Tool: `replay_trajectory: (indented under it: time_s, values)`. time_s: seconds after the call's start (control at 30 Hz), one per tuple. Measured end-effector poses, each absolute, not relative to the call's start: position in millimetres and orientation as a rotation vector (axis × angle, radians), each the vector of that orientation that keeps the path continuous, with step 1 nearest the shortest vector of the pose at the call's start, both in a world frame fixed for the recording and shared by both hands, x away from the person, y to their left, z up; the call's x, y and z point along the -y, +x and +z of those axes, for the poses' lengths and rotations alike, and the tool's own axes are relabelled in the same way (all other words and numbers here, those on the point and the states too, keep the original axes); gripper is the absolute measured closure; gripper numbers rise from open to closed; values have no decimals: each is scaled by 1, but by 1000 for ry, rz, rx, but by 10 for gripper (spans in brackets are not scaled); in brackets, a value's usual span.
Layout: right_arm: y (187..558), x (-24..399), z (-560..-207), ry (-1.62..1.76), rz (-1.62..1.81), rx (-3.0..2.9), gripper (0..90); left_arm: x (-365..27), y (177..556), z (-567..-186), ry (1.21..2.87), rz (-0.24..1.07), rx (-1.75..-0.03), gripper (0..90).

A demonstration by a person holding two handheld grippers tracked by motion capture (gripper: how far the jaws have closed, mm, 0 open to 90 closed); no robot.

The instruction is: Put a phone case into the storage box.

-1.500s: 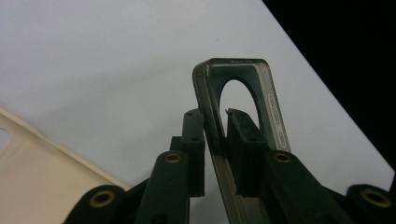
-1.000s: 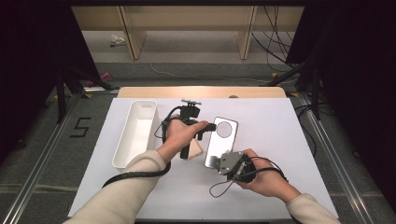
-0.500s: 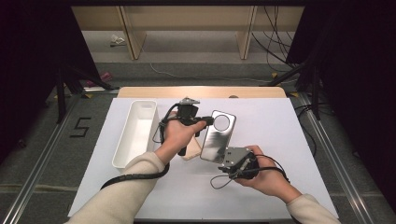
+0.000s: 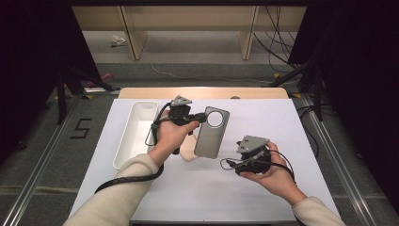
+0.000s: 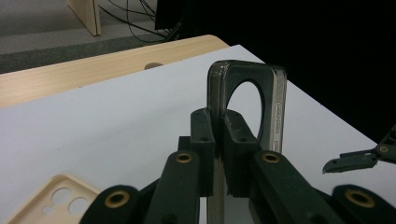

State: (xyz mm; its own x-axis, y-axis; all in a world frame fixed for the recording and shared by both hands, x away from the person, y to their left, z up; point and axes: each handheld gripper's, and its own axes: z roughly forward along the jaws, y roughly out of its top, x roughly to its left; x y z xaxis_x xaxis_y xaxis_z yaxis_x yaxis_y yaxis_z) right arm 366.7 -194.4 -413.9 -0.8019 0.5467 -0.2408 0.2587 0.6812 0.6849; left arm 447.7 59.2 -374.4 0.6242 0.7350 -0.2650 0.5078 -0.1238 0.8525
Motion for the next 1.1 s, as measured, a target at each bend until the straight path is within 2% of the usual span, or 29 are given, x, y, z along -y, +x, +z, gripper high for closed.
replay_trajectory:
  time_s: [1.1]
  values:
    - [375, 221, -416, 824, 1051, -2357, 206, -118, 445, -364, 1712, 396, -951, 836]
